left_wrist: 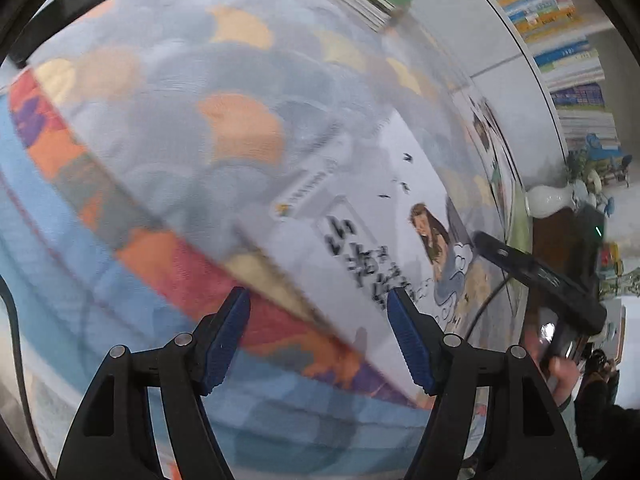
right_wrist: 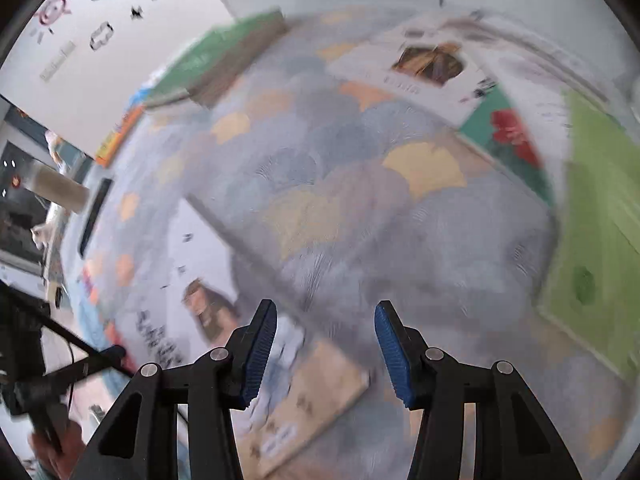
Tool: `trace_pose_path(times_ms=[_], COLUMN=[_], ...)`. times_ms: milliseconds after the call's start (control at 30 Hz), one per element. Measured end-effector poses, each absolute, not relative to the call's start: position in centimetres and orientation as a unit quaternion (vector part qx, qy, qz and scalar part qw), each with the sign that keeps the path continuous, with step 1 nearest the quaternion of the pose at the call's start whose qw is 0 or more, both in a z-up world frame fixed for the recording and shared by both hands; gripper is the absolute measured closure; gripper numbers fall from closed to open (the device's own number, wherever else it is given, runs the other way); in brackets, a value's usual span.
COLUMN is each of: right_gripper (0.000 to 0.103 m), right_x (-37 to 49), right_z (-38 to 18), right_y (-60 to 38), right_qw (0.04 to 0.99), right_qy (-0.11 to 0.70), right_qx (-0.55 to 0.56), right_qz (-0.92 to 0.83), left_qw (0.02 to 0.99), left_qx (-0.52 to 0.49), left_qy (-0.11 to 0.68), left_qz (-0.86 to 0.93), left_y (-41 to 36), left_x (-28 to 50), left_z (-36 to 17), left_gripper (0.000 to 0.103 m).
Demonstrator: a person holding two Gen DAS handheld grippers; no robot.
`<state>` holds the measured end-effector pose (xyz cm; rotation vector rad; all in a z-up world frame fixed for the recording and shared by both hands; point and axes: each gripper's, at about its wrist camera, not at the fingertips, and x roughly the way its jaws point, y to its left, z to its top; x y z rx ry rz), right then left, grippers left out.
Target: Organize books
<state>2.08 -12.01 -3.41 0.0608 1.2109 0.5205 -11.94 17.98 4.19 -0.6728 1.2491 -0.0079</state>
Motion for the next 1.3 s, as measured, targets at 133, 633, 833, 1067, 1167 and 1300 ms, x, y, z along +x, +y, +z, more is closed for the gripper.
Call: trace_pose_path(times_ms=[133, 633, 833, 1067, 1167, 1300], right_gripper=[0.052, 0.052, 0.052, 0.048, 0.051, 0.063], right_x=[1.3, -4.9, -4.1, -5.9, -6.7, -7.4], right_z=[-3.8, -4.7, -4.2, -4.7, -4.6, -4.5], right_y=[-11.0, -14.0, -12.9, -14.4, -15.2, -16.8], right_qw=[0.775, 0.770, 0.777, 0.780, 0.785, 0.793], right_qy=[0.571, 0.585, 0.579, 0.578, 0.574, 0.564], right_qx=[0.027, 0.041, 0.030, 0.042, 0.050, 0.068], right_qz=[0.270, 0.250, 0.244, 0.236, 0.228, 0.220], left_qw=[0.765, 0.782, 0.765, 0.780, 0.783, 0.759], left_qx=[-0.290, -0.248, -0.229, -0.190, -0.174, -0.164], left_qy=[0.574, 0.571, 0.602, 0.584, 0.584, 0.621], left_qz=[-0.007, 0.022, 0.003, -0.119, -0.123, -0.106], left_y=[16.6, 16.8, 14.7, 8.9, 9.1, 10.2], left_x=[-9.9, -8.8, -6.1, -0.2, -1.6, -4.7], left_z=[4.2, 7.4, 4.3, 5.0, 5.3, 3.5], left_gripper=[0.034, 0.034, 0.034, 0.034, 0.036, 0.068])
